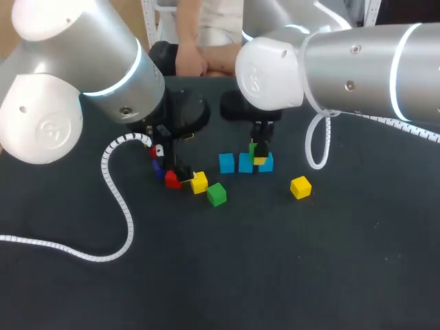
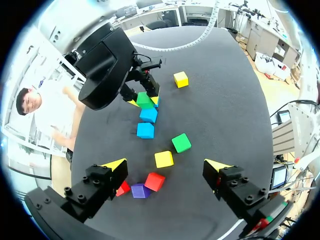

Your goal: Place the blue cubes, place green cubes on the blue cubes, place the yellow cubes on the green cubes, then place the red cubes on the yellow cubes, and place purple cube on the red cubes.

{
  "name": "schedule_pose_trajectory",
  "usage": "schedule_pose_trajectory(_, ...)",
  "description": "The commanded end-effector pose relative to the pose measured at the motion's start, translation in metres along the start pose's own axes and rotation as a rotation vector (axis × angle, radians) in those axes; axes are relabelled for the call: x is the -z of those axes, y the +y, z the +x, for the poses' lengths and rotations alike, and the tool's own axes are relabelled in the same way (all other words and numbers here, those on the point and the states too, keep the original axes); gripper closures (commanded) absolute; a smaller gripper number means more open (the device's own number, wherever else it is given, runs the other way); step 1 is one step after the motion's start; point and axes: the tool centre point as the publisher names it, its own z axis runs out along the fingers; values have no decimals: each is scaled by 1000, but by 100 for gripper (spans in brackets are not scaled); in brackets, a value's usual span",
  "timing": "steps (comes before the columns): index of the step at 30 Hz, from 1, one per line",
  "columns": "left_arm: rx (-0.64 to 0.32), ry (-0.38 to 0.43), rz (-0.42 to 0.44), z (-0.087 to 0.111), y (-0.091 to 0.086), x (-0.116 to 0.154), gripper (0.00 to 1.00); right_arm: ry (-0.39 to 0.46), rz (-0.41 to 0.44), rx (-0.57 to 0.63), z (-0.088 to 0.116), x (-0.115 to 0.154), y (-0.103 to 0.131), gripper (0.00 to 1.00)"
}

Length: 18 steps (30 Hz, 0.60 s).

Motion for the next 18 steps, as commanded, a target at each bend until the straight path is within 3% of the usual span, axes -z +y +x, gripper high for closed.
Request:
schedule_pose_trajectory(1, -1, 2, 4, -1, 2, 0, 0, -7, 3, 1, 1, 2, 3, 0)
schedule_pose_trajectory(11, -1, 2, 4, -1, 2, 0, 0, -52, 13, -7, 6, 12, 3, 0)
schedule_pose_trajectory(18, -1, 2, 4, -1, 2, 0, 0, -204, 7, -3, 20, 25, 2, 0)
